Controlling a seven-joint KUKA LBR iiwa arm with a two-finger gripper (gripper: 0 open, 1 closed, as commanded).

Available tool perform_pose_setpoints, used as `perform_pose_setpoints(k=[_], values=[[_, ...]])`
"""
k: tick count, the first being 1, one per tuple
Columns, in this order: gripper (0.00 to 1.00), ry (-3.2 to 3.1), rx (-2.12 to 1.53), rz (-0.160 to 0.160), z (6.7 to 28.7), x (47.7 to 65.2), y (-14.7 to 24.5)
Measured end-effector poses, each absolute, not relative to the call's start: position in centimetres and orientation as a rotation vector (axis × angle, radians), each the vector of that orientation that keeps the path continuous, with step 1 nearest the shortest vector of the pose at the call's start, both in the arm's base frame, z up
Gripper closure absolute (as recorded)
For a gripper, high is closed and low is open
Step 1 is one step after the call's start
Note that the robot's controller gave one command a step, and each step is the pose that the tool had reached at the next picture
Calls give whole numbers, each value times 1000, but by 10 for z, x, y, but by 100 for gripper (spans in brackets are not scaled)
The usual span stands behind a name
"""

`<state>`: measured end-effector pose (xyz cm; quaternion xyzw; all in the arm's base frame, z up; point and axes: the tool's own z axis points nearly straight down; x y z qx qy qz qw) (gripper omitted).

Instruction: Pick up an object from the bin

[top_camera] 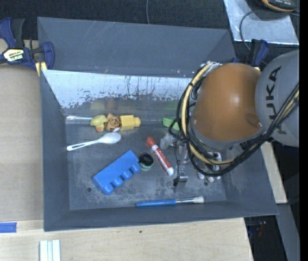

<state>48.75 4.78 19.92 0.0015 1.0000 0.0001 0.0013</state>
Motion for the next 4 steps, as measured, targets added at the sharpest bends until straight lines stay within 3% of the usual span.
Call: perform_pose_setpoints(k=[1,2,3,4], values=[[0,3139,5,0,199,487,48],[0,3134,139,0,171,486,83],[0,3134,42,1,138,505,127],[0,3126,-206,1,126,512,154]])
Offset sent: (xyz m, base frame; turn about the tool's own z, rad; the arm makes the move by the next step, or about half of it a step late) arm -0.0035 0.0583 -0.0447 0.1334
